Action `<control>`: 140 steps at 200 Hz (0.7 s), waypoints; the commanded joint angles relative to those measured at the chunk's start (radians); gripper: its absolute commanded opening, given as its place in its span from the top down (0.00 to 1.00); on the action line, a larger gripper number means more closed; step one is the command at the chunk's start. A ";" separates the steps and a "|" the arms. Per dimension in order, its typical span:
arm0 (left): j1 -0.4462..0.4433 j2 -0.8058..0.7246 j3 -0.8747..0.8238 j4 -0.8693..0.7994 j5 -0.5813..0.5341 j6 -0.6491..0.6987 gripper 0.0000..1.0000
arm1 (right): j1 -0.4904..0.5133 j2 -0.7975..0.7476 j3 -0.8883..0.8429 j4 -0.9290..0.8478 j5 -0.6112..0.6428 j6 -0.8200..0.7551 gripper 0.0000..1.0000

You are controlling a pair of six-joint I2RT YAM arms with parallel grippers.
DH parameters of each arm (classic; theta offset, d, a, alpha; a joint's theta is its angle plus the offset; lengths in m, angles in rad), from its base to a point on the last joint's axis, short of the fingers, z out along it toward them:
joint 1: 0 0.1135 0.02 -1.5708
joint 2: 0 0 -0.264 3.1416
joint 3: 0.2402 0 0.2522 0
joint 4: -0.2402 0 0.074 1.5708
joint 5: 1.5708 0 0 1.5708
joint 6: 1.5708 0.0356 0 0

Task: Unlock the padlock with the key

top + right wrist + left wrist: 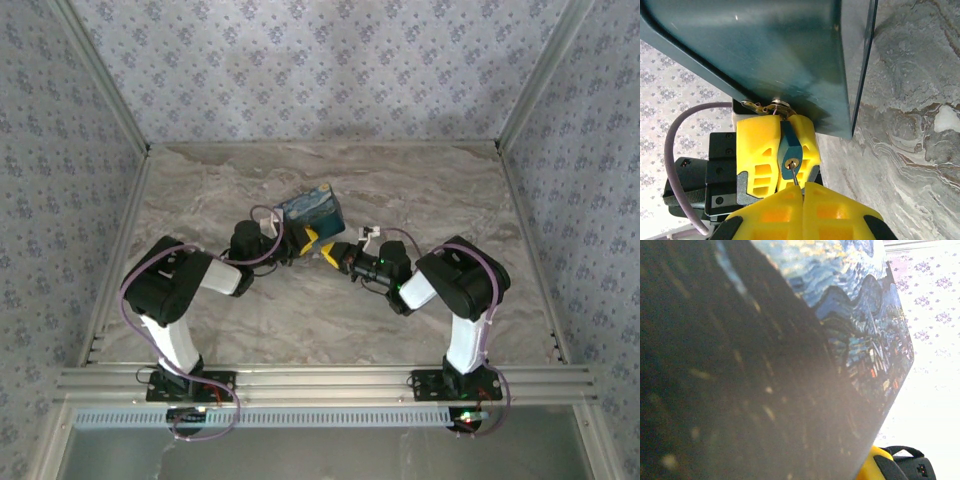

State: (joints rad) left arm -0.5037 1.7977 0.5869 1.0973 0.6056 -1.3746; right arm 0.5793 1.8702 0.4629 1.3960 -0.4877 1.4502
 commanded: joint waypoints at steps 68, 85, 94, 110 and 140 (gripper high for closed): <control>-0.015 -0.006 0.003 0.080 0.108 -0.009 1.00 | 0.016 -0.148 0.022 -0.291 0.040 -0.321 1.00; -0.016 -0.005 0.002 0.088 0.108 -0.010 1.00 | 0.005 -0.136 0.016 -0.230 0.025 -0.271 1.00; -0.016 -0.006 0.002 0.086 0.109 -0.009 1.00 | -0.004 -0.112 0.011 -0.176 0.018 -0.221 1.00; -0.016 -0.004 -0.001 0.094 0.104 -0.007 1.00 | -0.016 -0.053 0.008 -0.051 0.007 -0.126 1.00; -0.016 0.006 -0.008 0.114 0.099 -0.016 1.00 | -0.006 -0.018 0.023 -0.002 -0.009 -0.079 1.00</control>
State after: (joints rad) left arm -0.5030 1.8023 0.5831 1.1084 0.6304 -1.3750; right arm 0.5735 1.8282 0.4629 1.3201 -0.5106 1.3083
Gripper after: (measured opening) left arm 0.064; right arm 0.064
